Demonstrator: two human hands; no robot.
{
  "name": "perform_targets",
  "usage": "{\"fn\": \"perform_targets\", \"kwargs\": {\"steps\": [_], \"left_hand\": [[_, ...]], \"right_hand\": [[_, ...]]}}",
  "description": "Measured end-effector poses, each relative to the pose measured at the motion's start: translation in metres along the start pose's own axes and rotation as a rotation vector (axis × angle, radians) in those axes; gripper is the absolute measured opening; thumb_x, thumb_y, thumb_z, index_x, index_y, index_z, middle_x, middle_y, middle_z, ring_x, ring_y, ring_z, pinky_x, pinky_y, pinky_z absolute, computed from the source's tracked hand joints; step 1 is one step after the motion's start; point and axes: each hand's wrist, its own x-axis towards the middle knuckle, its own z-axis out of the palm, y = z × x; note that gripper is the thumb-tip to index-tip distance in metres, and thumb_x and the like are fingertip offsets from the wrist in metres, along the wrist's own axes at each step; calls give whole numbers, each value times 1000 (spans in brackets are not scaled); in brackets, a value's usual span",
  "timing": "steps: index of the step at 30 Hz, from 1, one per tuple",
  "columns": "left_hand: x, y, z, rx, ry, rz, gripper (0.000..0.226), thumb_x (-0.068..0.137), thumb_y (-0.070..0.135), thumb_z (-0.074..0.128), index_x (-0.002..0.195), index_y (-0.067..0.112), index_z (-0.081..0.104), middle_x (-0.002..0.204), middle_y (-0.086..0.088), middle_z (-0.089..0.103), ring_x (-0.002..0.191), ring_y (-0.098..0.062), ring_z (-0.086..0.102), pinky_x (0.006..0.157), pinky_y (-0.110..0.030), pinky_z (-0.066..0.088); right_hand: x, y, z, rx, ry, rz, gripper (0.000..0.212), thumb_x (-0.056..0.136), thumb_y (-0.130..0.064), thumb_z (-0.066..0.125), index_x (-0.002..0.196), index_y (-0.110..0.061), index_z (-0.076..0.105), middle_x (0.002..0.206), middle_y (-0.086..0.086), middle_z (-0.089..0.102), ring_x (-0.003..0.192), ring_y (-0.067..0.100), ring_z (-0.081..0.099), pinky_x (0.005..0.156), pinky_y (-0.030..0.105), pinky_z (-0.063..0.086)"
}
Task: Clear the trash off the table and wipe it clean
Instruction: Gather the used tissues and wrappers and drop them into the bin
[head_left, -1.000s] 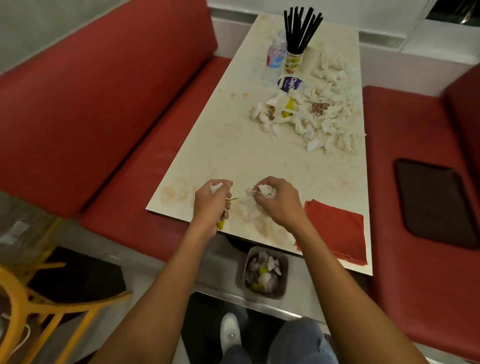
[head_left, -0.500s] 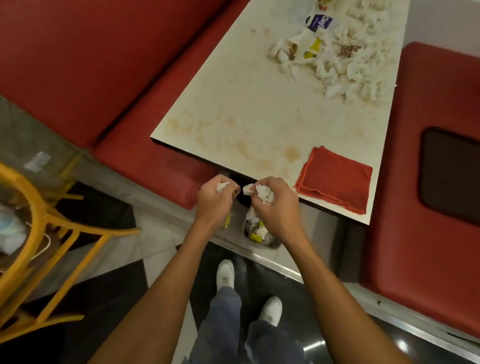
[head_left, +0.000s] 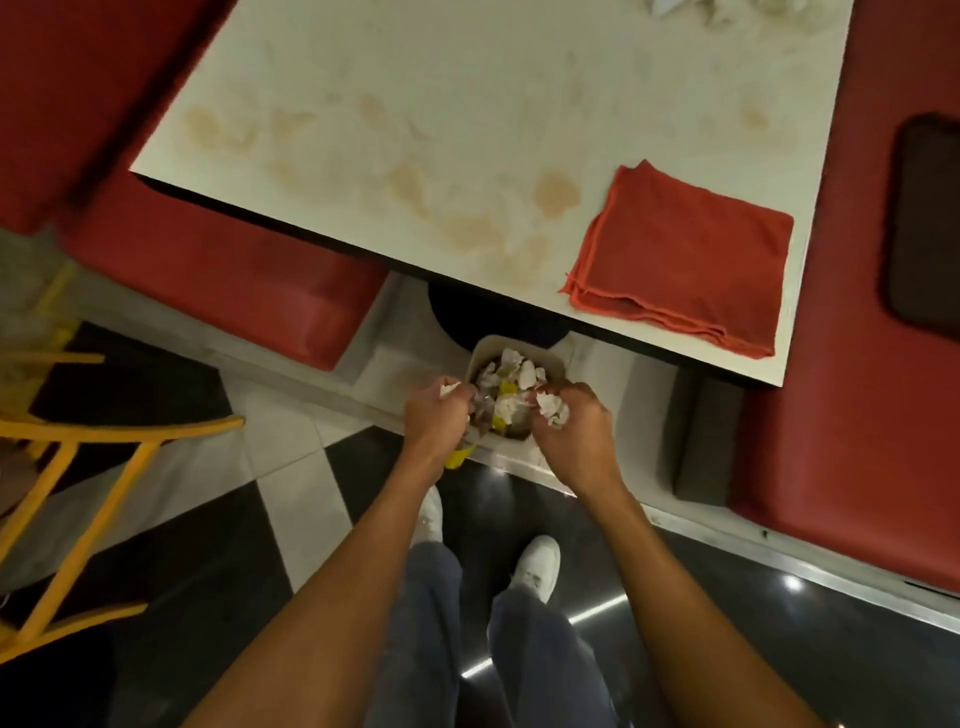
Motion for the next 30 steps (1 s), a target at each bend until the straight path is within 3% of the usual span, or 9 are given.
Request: {"fn": "perform_targets", "kwargs": {"steps": [3, 6, 8, 10, 13, 17, 20, 25, 30], "left_hand": [[50, -12, 29, 56, 1, 8, 11, 97, 13, 63, 102, 10, 71, 90, -8, 71, 78, -22, 68, 53, -17, 50], [100, -22, 53, 273, -42, 58, 23, 102, 20, 58, 112, 4, 71, 108, -15, 72, 104, -34, 68, 81, -33, 51], [128, -30, 69, 377, -35, 69, 31, 106, 23, 51, 119, 0, 68, 121, -21, 69, 115, -38, 63, 91, -37, 47], [156, -45, 83, 399, -33, 129, 30, 105, 21, 53, 118, -2, 67, 124, -23, 68, 119, -39, 62, 92, -36, 45], [191, -72, 103, 353, -25, 219, 30, 102, 23, 57, 116, -1, 68, 113, -17, 72, 109, -32, 66, 83, -32, 43], [238, -122, 128, 343, -54, 287, 40, 99, 57, 57, 113, 21, 69, 105, 7, 73, 94, -14, 69, 91, -35, 56], [256, -154, 137, 555, -163, 243, 70, 93, 82, 38, 140, 33, 54, 138, 2, 62, 125, -20, 60, 110, -47, 47], [251, -165, 127, 892, -358, 424, 78, 104, 54, 42, 167, 35, 1, 175, 4, 3, 160, -22, 6, 128, -45, 9], [242, -154, 109, 670, -258, 337, 73, 94, 38, 50, 159, 9, 36, 163, -16, 38, 151, -34, 35, 125, -43, 29]], "right_hand": [[42, 38, 18, -30, 24, 76, 31, 89, -8, 75, 120, -11, 73, 121, 13, 65, 108, 29, 64, 79, 11, 41], [81, 72, 42, -125, 37, 105, 27, 92, -18, 75, 118, -13, 74, 116, 14, 67, 103, 31, 65, 84, 19, 41], [102, 90, 59, -113, 65, 100, 28, 92, -17, 75, 119, -11, 74, 117, 17, 66, 99, 31, 65, 82, 6, 37], [117, 106, 74, -56, 83, 94, 25, 91, -8, 73, 116, -12, 73, 115, 17, 62, 93, 28, 63, 73, -4, 36], [134, 126, 94, 92, 95, 136, 24, 95, -6, 71, 106, -26, 62, 118, 10, 57, 99, 21, 60, 69, 2, 44], [148, 160, 117, 122, 94, 195, 28, 101, -11, 66, 125, -6, 55, 103, -12, 53, 85, 3, 56, 67, -3, 43], [152, 174, 126, 92, 102, 199, 33, 102, -20, 67, 129, -6, 55, 117, 0, 54, 85, 2, 53, 68, -7, 39], [155, 182, 134, 53, 92, 157, 36, 99, -13, 68, 133, -4, 58, 132, 13, 52, 102, 17, 54, 75, -5, 37], [156, 171, 140, 26, 55, 154, 49, 96, -18, 71, 141, -9, 53, 141, 13, 47, 116, 25, 55, 99, 21, 42]]}}
